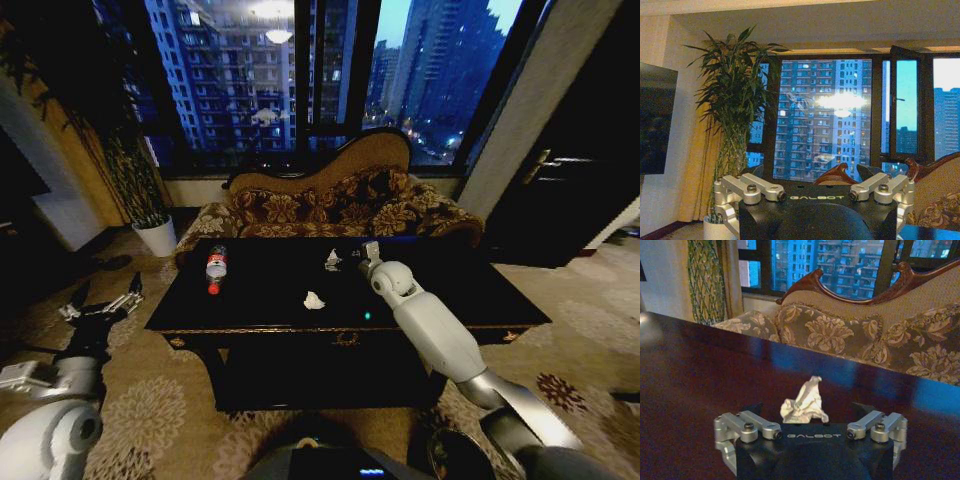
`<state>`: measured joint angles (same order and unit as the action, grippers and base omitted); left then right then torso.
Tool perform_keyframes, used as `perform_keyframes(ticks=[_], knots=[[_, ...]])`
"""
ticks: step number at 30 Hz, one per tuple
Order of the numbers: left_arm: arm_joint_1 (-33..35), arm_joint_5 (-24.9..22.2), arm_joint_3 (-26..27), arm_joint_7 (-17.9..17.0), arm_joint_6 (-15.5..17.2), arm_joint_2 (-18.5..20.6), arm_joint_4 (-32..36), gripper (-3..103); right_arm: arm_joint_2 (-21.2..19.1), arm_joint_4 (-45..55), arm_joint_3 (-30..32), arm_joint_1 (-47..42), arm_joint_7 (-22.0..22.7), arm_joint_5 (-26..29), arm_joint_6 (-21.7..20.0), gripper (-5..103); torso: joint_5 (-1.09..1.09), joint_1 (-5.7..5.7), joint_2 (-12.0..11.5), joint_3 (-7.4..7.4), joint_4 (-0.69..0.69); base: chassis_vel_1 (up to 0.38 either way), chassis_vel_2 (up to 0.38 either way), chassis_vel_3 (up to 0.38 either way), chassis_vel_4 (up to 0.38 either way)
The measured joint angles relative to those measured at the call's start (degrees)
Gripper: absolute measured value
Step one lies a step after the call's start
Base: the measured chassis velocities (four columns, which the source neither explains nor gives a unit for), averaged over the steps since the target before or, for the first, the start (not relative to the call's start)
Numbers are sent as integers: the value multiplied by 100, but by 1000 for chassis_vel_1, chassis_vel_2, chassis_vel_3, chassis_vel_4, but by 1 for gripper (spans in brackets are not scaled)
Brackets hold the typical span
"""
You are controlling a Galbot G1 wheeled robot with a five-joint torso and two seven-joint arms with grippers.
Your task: Move to the front of the table and place the trash on the table into the trash bin.
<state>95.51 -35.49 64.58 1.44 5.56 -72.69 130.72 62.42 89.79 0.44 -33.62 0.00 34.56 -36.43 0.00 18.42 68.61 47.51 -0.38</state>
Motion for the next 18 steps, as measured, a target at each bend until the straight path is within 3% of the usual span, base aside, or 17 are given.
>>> perform_keyframes(ticks=[4,10,11,14,16,17,18], knots=[[-6,-1,2,-5,11,-6,1,100,4,-41,-21,-17,0,-10,59,89,0,0,0,0,1,0,0,0,0],[-37,-1,-34,-16,44,-18,5,100,3,-91,-24,-35,0,5,180,61,0,0,0,0,0,0,0,0,0],[-37,-1,-34,-16,44,-18,5,100,3,-91,-24,-35,0,5,180,61,0,0,0,0,0,0,0,0,0],[-37,4,-41,-16,46,-20,7,100,-6,-86,11,-66,0,19,211,44,0,0,0,0,0,0,0,0,0],[-37,6,-42,-16,46,-16,6,100,-10,-76,31,-78,0,23,218,44,0,0,0,0,1,0,0,0,0],[-38,6,-42,-16,46,-10,7,100,-16,-61,52,-92,0,26,222,34,0,0,0,0,1,0,0,0,0],[-38,6,-42,-16,46,-10,7,100,-16,-61,52,-92,0,26,222,34,0,0,0,0,1,0,0,0,0]])
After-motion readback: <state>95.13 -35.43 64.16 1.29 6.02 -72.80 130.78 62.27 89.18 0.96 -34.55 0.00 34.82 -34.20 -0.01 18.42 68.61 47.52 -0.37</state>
